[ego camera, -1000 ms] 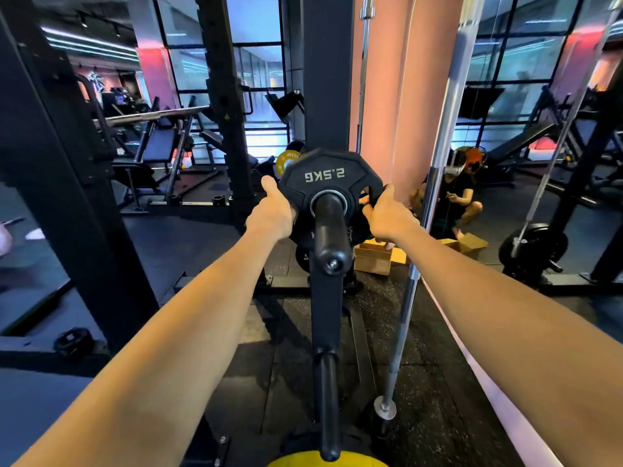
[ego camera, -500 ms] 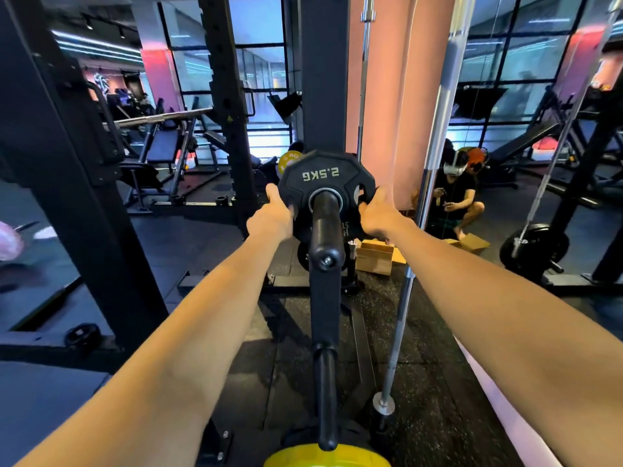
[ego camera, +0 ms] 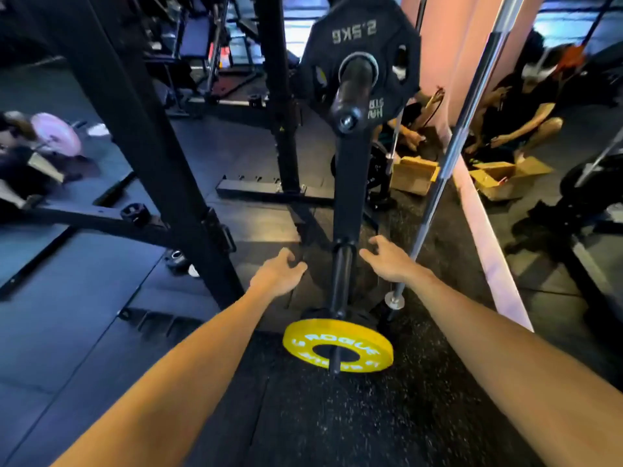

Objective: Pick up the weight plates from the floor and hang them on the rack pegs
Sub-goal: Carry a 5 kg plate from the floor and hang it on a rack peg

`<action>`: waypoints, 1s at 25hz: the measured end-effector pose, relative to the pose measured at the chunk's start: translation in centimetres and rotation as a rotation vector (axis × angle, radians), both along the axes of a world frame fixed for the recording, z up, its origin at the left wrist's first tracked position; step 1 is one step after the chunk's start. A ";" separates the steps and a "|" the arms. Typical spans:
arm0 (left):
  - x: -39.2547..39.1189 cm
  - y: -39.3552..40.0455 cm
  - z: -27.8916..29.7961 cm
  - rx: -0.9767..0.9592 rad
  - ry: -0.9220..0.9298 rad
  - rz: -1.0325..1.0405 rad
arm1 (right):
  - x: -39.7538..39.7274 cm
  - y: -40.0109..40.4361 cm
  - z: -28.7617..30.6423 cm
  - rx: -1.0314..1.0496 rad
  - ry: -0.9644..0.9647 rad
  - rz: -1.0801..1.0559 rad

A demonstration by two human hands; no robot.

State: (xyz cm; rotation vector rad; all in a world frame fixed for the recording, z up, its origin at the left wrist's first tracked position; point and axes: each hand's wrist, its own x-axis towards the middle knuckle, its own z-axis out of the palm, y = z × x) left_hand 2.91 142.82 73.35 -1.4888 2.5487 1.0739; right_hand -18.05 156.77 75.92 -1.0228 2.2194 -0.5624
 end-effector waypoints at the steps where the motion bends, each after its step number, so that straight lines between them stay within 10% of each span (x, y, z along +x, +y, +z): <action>1: 1.6 1.2 -2.3 0.040 -0.047 0.012 | 0.9 0.9 -1.9 0.032 -0.023 0.032; 14: 25.5 19.2 -21.1 0.555 -0.373 0.415 | 16.7 10.5 -22.2 0.628 -0.117 0.456; 25: 44.0 12.7 -22.0 0.664 -0.228 0.729 | 36.0 -6.1 -23.4 0.657 -0.012 0.828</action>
